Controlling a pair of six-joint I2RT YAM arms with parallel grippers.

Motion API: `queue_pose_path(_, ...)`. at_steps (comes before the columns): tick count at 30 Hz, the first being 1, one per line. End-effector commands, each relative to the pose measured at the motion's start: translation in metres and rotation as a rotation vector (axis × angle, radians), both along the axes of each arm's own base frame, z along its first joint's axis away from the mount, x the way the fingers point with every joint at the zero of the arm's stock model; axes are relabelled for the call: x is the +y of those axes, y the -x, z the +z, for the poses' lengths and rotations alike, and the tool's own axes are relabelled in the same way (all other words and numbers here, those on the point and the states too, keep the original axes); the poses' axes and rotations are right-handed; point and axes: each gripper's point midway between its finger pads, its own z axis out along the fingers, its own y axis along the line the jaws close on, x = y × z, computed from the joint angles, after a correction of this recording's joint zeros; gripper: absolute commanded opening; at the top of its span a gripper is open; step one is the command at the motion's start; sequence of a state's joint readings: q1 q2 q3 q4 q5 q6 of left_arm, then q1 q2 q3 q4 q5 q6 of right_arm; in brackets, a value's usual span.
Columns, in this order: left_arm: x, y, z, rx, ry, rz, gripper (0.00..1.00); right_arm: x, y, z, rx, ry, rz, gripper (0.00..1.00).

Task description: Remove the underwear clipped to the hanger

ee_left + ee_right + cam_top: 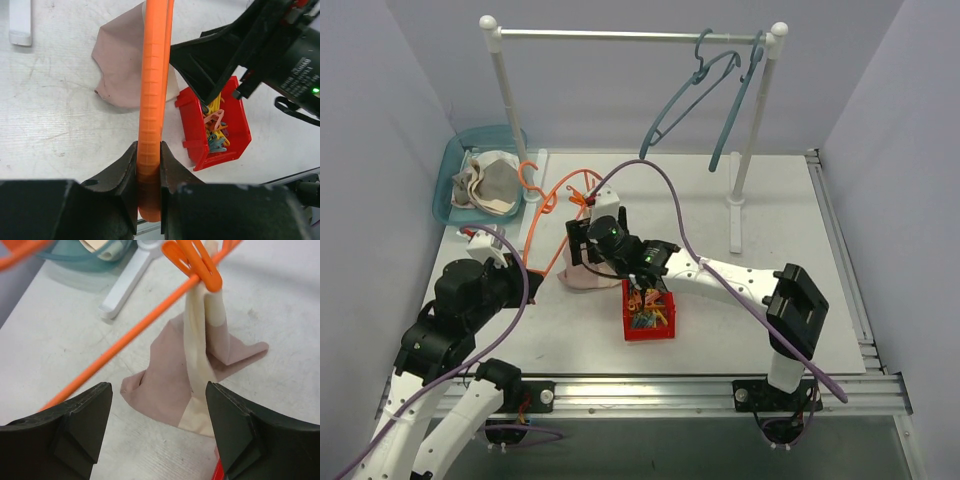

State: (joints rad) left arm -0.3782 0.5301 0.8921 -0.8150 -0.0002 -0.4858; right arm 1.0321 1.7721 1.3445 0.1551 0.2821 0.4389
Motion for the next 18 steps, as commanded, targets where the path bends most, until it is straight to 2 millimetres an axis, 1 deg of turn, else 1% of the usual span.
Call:
queue_pose_path(1, 0.001, -0.004, 0.028, -0.093, 0.016, 0.003, 0.03, -0.024, -0.008, 0.059, -0.154, 0.083, -0.129, 0.77)
queue_pose_path(3, 0.000, -0.004, 0.028, -0.091, 0.019, -0.001, 0.03, -0.025, -0.012, 0.064, -0.177, 0.101, -0.143, 0.77)
queue_pose_path(4, -0.001, -0.004, 0.027, -0.087, 0.020, -0.004, 0.03, -0.023, -0.016, 0.061, -0.189, 0.135, -0.142, 0.77)
queue_pose_path(5, -0.002, -0.004, 0.028, -0.087, 0.022, -0.007, 0.03, -0.024, -0.022, 0.070, -0.214, 0.142, -0.166, 0.77)
queue_pose_path(6, -0.002, -0.004, 0.027, -0.085, 0.023, -0.008, 0.02, -0.023, -0.025, 0.073, -0.228, 0.154, -0.176, 0.77)
queue_pose_path(7, -0.002, -0.004, 0.027, -0.083, 0.025, -0.009, 0.03, -0.020, -0.030, 0.066, -0.240, 0.197, -0.174, 0.77)
queue_pose_path(8, -0.002, -0.004, 0.028, -0.085, 0.027, -0.008, 0.03, -0.018, -0.035, 0.076, -0.260, 0.193, -0.190, 0.78)
queue_pose_path(9, -0.003, -0.004, 0.028, -0.086, 0.030, -0.007, 0.02, -0.017, -0.039, 0.076, -0.270, 0.205, -0.193, 0.78)
queue_pose_path(10, -0.003, -0.005, 0.028, -0.086, 0.030, -0.007, 0.03, -0.013, -0.042, 0.071, -0.276, 0.222, -0.190, 0.78)
queue_pose_path(11, -0.003, -0.005, 0.027, -0.084, 0.031, -0.006, 0.02, -0.010, -0.045, 0.076, -0.294, 0.218, -0.187, 0.78)
queue_pose_path(12, -0.003, -0.005, 0.028, -0.088, 0.033, -0.006, 0.03, -0.008, -0.047, 0.077, -0.302, 0.218, -0.185, 0.78)
queue_pose_path(13, -0.007, -0.003, 0.027, -0.081, 0.044, -0.029, 0.03, -0.007, -0.051, 0.073, -0.304, 0.223, -0.182, 0.78)
queue_pose_path(15, -0.008, -0.003, 0.029, -0.084, 0.050, -0.032, 0.03, 0.000, -0.059, 0.070, -0.300, 0.216, -0.166, 0.78)
queue_pose_path(18, -0.009, -0.001, 0.031, -0.092, 0.056, -0.036, 0.02, 0.000, -0.070, 0.064, -0.290, 0.217, -0.165, 0.76)
